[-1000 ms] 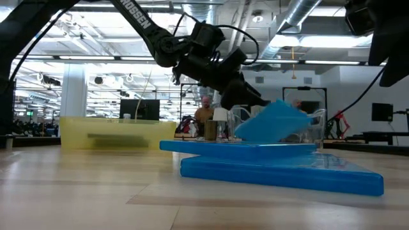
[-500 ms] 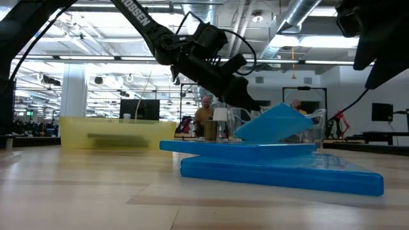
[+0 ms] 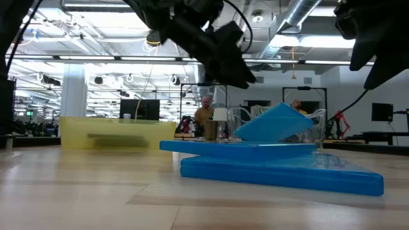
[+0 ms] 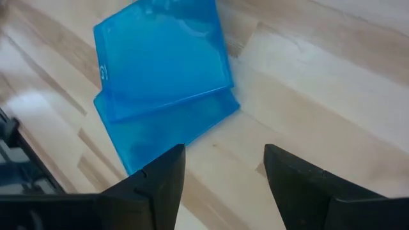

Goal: Pick & place jewel cases by type
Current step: Put the top blue CD case into the transparent bin

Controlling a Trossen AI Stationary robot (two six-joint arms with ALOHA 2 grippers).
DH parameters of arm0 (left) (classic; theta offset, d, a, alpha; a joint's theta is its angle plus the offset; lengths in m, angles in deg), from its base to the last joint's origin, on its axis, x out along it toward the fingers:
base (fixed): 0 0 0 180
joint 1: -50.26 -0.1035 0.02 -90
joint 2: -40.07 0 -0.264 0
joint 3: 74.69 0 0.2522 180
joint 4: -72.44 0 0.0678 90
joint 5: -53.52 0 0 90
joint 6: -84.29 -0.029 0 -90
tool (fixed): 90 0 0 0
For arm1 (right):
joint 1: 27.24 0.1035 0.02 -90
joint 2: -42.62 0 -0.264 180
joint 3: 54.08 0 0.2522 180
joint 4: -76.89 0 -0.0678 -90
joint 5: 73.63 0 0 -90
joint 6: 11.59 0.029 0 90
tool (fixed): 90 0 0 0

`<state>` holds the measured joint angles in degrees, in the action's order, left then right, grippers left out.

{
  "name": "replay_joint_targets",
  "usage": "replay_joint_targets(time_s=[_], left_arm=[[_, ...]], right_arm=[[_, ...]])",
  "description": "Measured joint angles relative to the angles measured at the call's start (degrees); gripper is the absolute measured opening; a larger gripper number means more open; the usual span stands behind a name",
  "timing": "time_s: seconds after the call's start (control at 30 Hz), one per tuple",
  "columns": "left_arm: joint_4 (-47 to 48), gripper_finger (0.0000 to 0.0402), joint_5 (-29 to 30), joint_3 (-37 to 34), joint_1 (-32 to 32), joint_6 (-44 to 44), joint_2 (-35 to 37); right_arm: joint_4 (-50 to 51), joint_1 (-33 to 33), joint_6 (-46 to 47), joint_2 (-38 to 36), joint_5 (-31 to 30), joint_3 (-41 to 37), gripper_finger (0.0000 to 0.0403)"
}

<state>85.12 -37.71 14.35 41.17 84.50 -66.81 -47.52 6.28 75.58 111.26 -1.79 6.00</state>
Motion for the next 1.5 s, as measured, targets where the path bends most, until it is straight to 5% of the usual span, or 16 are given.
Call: replay_joint_targets(time_s=[0.33, 0.67, 1.17, 1.5], left_arm=[[19.14, 0.0200, -16.03, 0.00, 0.89, 26.24, 4.16], [31.82, 0.0199, -19.16, -4.71, 1.70, 30.36, 4.12], [14.20, 0.0199, -20.00, -13.88, 4.25, 35.22, 3.53], [1.91, 0.0199, -22.42, -22.72, 3.75, 41.73, 3.53]], right_arm=[[-1.83, 0.00, 17.40, 0.00, 0.25, 0.01, 0.0205], [-11.42, -0.31, 21.95, 2.70, 0.18, 0.01, 0.0205], [-34.62, -1.45, 21.85, 25.06, 5.79, -0.02, 0.0205], [-38.59, -5.46, 17.56, 28.26, 7.84, -0.02, 0.0205]])
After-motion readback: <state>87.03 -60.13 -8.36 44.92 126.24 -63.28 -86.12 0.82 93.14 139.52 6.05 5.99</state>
